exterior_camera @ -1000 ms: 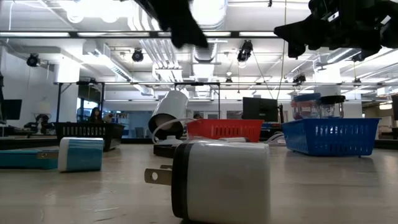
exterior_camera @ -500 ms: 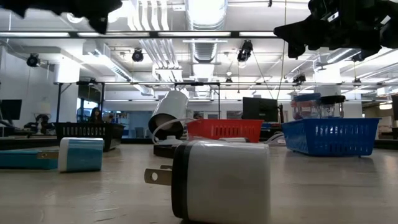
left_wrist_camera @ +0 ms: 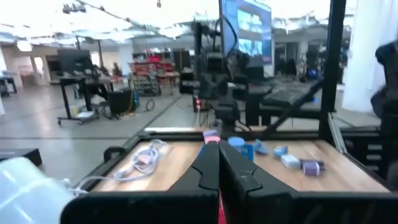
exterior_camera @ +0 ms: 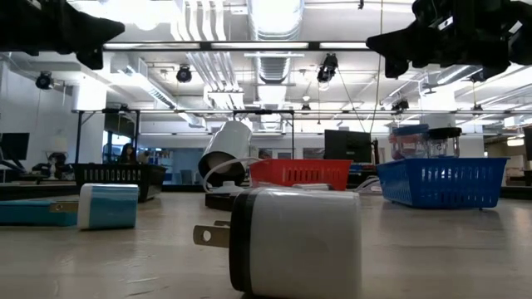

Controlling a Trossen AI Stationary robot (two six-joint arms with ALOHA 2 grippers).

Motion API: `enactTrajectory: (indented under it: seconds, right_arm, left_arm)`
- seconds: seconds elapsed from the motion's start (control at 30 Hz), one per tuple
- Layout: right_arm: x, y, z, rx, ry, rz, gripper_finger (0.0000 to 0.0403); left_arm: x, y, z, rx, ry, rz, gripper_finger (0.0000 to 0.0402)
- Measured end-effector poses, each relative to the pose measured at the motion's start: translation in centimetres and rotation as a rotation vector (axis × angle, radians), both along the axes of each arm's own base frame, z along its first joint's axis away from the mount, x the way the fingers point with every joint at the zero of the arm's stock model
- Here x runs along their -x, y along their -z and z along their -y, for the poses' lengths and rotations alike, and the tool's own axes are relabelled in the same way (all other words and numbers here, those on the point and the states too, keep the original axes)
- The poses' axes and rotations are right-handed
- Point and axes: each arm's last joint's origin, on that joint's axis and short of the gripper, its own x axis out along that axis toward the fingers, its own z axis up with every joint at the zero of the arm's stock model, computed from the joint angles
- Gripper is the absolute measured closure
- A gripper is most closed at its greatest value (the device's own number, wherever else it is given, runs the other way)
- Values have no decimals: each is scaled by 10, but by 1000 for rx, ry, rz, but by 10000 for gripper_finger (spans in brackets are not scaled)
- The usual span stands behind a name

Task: Pick & Place Office items
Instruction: Put the white charger adapter into the black bin

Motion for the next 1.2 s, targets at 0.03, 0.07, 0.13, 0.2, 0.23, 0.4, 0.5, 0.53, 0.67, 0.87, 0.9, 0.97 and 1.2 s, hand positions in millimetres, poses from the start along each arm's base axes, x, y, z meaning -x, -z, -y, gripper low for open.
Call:
enactTrajectory:
  seconds: [0.03, 0.07, 0.13, 0.2, 0.23, 0.4, 0.5, 0.53, 0.67, 0.87, 0.9, 0.97, 1.2]
  right_arm:
    - [0, 1, 0, -1, 1, -2, 394]
    - [0, 1, 0, -4, 2, -4, 394]
    - [0, 1, 0, -15, 10, -3, 394]
    - [0, 1, 1, -42, 43, -2, 394]
    - [0, 2, 2, -60, 62, -5, 394]
    - [1, 7, 2, -143, 84, -22, 394]
    - [2, 10, 2, -180, 89, -30, 394]
    - [2, 12, 2, -190, 97, -35, 394]
    - [3, 17, 2, -215, 102, -52, 394]
    - [4, 23, 1, -247, 104, -70, 394]
    - [4, 23, 1, -264, 103, -69, 394]
    - [3, 18, 1, -274, 85, -67, 394]
    - [-10, -12, -17, -234, 3, -209, 394]
  left_arm:
    - [0, 0, 0, 0, -1, 8, 400]
    - [0, 0, 0, 0, 0, 8, 400]
    - [-1, 4, 0, 2, -1, -12, 401]
    - [-5, 8, -1, -8, -22, -33, 401]
    - [-6, 12, -1, -21, -39, -51, 401]
    - [-11, 23, 0, -87, 2, -20, 401]
    - [-13, 28, 0, -106, 4, -20, 401]
    - [-13, 30, 0, -106, 3, -28, 401]
    - [-15, 36, 0, -83, 3, -22, 401]
    - [-17, 38, -1, -60, -2, 52, 401]
    - [-17, 37, -1, -55, -1, 63, 401]
    - [-17, 37, -1, -51, -1, 71, 401]
    - [-17, 36, -1, -52, -1, 74, 401]
